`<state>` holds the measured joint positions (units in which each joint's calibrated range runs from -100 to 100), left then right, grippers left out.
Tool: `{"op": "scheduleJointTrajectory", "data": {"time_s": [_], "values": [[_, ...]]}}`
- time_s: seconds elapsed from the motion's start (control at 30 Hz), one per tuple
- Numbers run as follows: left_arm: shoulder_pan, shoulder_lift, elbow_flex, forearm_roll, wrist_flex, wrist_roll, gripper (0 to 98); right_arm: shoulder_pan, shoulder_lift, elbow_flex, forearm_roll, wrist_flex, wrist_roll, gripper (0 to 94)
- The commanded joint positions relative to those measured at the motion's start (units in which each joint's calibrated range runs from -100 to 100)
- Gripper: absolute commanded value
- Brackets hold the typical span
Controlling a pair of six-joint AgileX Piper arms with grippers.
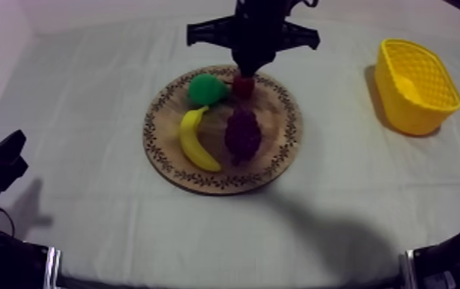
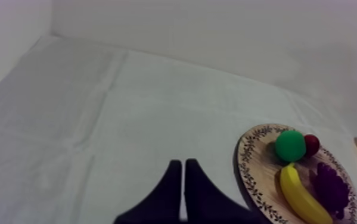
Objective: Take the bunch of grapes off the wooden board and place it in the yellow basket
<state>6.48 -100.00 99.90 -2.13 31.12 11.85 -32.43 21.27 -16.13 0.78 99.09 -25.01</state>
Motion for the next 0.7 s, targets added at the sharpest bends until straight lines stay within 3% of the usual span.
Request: {"op": "scheduleJointTrajectory", "data": {"time_s": [0.0,0.1,0.23,0.37,0.47,0.67], "values": [[0.0,0.0,0.0,0.0,0.0,0.0,0.1,0.1,0.0,-0.5,0.0,0.1,0.1,1.4],[0.0,0.0,0.0,0.0,0.0,0.0,0.1,0.2,0.0,-1.0,-0.1,0.1,0.3,16.1],[0.0,0.0,0.0,0.0,0.0,0.0,0.1,-0.1,0.3,-1.4,0.4,0.1,0.5,53.0],[0.0,0.0,0.0,0.0,0.0,0.0,0.1,-0.2,0.5,-1.7,0.8,0.1,0.6,80.1],[0.0,0.0,0.0,0.0,0.0,0.0,0.1,-0.1,0.7,-1.9,0.9,0.1,0.6,87.9],[0.0,0.0,0.0,0.0,0.0,0.0,0.1,0.1,1.9,-1.6,0.6,0.0,1.0,91.9]]}}
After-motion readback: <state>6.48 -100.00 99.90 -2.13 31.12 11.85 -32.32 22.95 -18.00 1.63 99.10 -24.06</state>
